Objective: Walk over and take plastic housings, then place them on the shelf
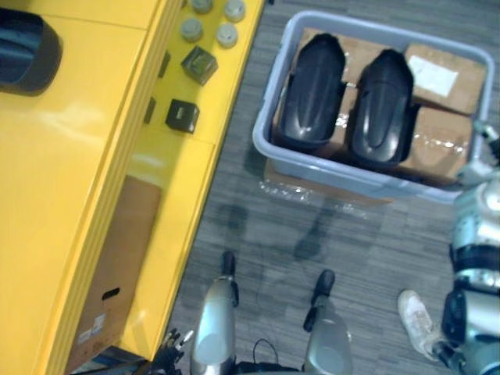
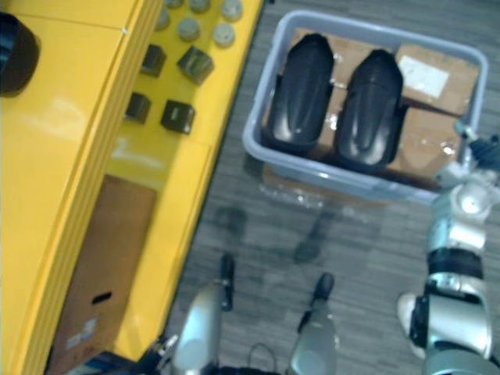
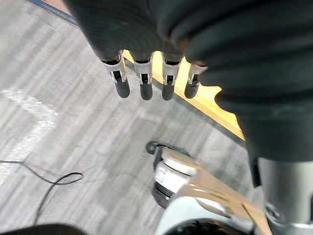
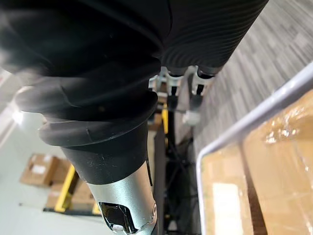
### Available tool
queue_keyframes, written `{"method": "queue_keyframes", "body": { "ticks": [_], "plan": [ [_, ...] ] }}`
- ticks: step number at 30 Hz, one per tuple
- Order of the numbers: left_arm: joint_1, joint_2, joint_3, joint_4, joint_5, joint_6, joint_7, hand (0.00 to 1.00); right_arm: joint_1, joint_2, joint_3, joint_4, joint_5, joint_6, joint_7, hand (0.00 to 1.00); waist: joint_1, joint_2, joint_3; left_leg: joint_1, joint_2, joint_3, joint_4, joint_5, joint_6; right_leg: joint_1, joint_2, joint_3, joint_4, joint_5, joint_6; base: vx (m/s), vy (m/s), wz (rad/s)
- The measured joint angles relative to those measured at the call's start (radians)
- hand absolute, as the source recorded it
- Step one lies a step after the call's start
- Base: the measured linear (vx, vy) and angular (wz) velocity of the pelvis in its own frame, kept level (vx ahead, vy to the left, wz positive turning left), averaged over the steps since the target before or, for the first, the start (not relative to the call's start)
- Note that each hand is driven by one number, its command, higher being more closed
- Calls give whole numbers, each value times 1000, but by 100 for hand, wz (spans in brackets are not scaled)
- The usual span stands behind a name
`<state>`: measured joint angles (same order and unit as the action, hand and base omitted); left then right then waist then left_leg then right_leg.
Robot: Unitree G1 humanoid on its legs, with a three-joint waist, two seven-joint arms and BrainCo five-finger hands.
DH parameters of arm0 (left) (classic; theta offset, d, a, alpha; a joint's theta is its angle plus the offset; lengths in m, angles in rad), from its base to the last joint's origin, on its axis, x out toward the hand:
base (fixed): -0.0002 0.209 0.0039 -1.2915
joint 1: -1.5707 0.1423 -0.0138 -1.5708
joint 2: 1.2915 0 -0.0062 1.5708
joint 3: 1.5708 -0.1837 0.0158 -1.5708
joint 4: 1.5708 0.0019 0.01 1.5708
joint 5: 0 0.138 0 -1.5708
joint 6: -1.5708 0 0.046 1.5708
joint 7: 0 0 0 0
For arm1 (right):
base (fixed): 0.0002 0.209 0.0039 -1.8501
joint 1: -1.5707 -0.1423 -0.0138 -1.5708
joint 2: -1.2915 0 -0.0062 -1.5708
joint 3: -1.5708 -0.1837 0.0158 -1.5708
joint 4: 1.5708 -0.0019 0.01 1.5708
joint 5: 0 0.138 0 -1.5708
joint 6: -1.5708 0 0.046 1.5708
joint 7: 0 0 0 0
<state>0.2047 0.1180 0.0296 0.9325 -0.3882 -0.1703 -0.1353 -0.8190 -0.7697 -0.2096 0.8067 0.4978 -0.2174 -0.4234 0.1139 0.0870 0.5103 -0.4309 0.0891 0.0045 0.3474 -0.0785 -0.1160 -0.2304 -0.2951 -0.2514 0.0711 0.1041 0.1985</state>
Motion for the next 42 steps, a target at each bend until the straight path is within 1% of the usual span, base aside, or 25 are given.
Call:
{"method": "queue_keyframes", "body": {
  "ticks": [1,2,4,5,6,7,9,11,13,15,16,18,19,20,22,23,24,26,27,28,30,31,34,39,42],
  "plan": [
    [-2,-2,-14,7,-6,-1,-5,0,-27,-8,15,28,0,7,-15,0,10,2,0,-19,-3,-4,3,0,0,-17,-1,0,0,4,0,-42,17,4],
    [-3,-4,-14,11,-6,-2,-7,0,-36,-12,21,40,0,14,-20,0,11,2,1,-28,-4,-10,6,0,0,-21,-1,-3,0,4,1,-45,6,14],
    [-13,-7,-40,27,-8,-1,-16,0,-65,-43,39,87,0,42,-43,0,19,15,8,-50,-11,-30,13,1,1,-27,-3,-26,0,6,-1,-35,-2,20],
    [-14,-8,-48,28,-9,-1,-19,0,-74,-51,46,96,0,44,-43,0,25,17,9,-54,-12,-31,13,1,1,-30,-4,-26,0,7,-1,-25,0,9],
    [-16,-10,-55,31,-10,0,-21,0,-90,-64,49,109,0,44,-43,0,36,25,13,-58,-13,-34,15,2,1,-32,-4,-27,0,9,-3,-24,2,9],
    [-20,-11,-71,31,-45,0,-21,0,-114,-87,65,117,1,44,-46,0,41,41,20,-64,-16,-44,19,2,1,-31,-4,-38,0,10,-3,-24,0,13],
    [-20,-10,-74,34,-87,1,-17,0,-144,-89,102,118,0,53,-52,0,42,45,20,-76,-17,-52,22,3,1,-39,-3,-45,0,10,-3,-22,-6,8],
    [-20,-10,-81,34,-118,2,-17,0,-160,-90,129,127,-2,77,-69,0,48,46,21,-77,-19,-54,22,3,1,-40,-4,-46,-1,10,-3,0,0,0],
    [-29,-10,-82,34,-150,4,-19,0,-173,-97,136,156,1,91,-83,0,64,47,21,-78,-21,-56,17,3,1,-46,-5,-46,-2,10,-3,0,0,0],
    [-41,-10,-85,35,-162,10,-20,0,-178,-102,136,157,0,98,-81,0,73,57,26,-78,-23,-60,14,4,0,-46,-5,-48,-2,10,-3,0,0,0],
    [-47,-10,-90,36,-162,13,-20,0,-188,-103,145,157,-1,112,-81,0,78,65,27,-80,-23,-60,13,4,0,-48,-6,-48,-2,10,-3,0,0,0],
    [-50,-12,-93,36,-162,13,-22,0,-190,-109,173,157,-3,127,-84,0,86,71,23,-89,-24,-64,14,5,1,-54,-6,-48,-3,10,-3,0,0,0],
    [-50,-12,-96,40,-162,12,-25,0,-191,-110,180,157,-5,154,-94,0,90,71,23,-95,-29,-79,13,5,0,-60,-6,-48,-5,10,-3,0,0,0],
    [-50,-13,-101,43,-162,12,-25,0,-192,-110,183,158,-5,164,-108,0,92,71,23,-98,-29,-79,13,5,0,-63,-6,-48,-5,10,-3,0,0,0],
    [-50,-18,-127,66,-166,10,-25,0,-203,-110,198,182,-9,203,-165,0,97,71,23,-99,-34,-81,13,5,1,-64,-10,-48,-6,10,-3,0,0,0],
    [-50,-20,-131,71,-167,10,-25,0,-211,-110,197,192,-18,208,-178,0,98,71,23,-99,-35,-81,12,5,1,-64,-11,-48,-6,10,-3,0,0,0],
    [-50,-24,-133,74,-186,11,-25,0,-217,-112,197,195,-25,222,-214,0,99,71,23,-99,-36,-82,13,5,1,-64,-12,-48,-6,10,-3,0,0,0],
    [-50,-27,-134,74,-201,8,-25,0,-220,-117,197,198,-38,227,-252,0,103,72,23,-99,-38,-83,13,5,1,-64,-12,-48,-6,10,-3,-18,-1,0],
    [-50,-27,-136,74,-202,8,-25,0,-223,-120,197,202,-40,237,-259,0,105,72,22,-99,-39,-83,13,5,1,-64,-14,-48,-6,10,-2,-35,-2,0],
    [-50,-27,-139,75,-202,7,-25,0,-226,-123,197,206,-40,243,-259,0,106,73,22,-99,-39,-83,12,5,0,-65,-14,-49,-6,10,-2,-40,0,1],
    [-50,-27,-161,75,-202,6,-25,0,-227,-141,198,232,-40,265,-260,0,114,84,14,-100,-43,-85,12,4,0,-67,-17,-49,-6,11,-1,-48,3,4],
    [-50,-31,-166,78,-202,6,-27,0,-227,-153,201,240,-39,277,-260,0,117,97,6,-108,-45,-91,14,4,0,-68,-17,-54,-7,11,0,-42,6,11],
    [-50,-35,-171,91,-204,3,-29,0,-227,-168,212,247,-39,304,-250,0,123,120,-10,-121,-49,-104,12,6,-1,-73,-17,-66,-13,13,2,-26,-2,9],
    [-50,-49,-189,107,-205,-2,-39,0,-228,-194,229,258,-34,315,-215,0,138,135,-20,-119,-53,-112,10,6,-1,-69,-18,-66,-24,15,5,0,0,0],
    [-50,-49,-197,107,-205,-2,-41,0,-228,-212,245,269,-39,332,-189,0,146,146,-28,-117,-55,-117,6,6,-1,-66,-19,-68,-27,16,5,-11,0,1]
  ]
}}
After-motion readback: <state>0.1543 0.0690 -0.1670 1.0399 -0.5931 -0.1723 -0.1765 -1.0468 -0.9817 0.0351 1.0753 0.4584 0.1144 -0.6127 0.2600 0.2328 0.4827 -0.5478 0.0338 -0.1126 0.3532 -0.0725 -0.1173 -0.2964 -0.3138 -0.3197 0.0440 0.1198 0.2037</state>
